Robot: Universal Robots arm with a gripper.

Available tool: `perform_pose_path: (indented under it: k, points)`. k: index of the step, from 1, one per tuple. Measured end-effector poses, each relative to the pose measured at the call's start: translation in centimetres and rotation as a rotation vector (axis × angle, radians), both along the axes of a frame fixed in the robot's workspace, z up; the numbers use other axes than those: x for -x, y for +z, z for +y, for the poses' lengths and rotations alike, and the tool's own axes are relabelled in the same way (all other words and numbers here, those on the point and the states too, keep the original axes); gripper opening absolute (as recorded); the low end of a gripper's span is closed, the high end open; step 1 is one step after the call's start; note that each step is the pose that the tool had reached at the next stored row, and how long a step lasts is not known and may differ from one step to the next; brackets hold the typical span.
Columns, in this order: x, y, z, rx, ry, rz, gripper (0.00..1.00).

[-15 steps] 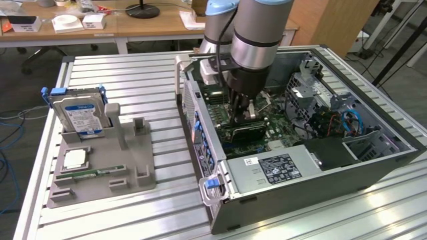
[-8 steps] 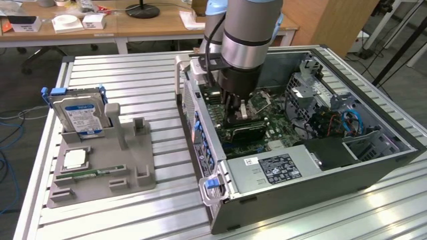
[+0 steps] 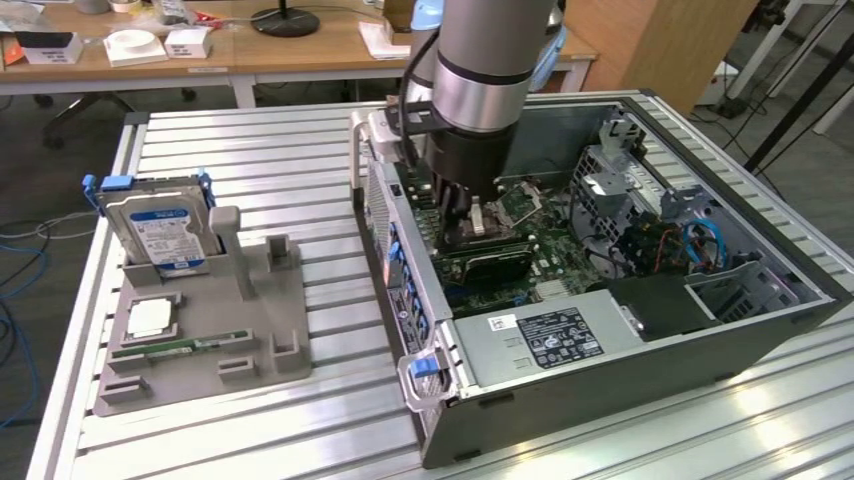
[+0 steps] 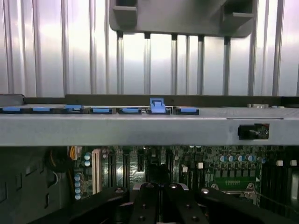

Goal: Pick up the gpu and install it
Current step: 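Press down on the gpu until it lock into place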

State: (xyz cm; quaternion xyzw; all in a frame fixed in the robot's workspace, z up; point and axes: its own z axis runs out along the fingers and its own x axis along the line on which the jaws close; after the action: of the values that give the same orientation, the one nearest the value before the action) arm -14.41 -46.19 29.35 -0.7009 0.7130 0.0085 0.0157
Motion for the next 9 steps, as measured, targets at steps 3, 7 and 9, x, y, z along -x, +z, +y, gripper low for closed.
perform_pose_path:
  k: [3, 7, 9]
  points:
    - [0.17, 0.01, 0.0, 0.0001, 0.0, 0.0356, 0.11]
    - [0.52, 0.01, 0.0, -0.0001, -0.001, 0.0449, 0.11]
    - [0.65, 0.02, 0.0, 0.0, -0.002, 0.0585, 0.11]
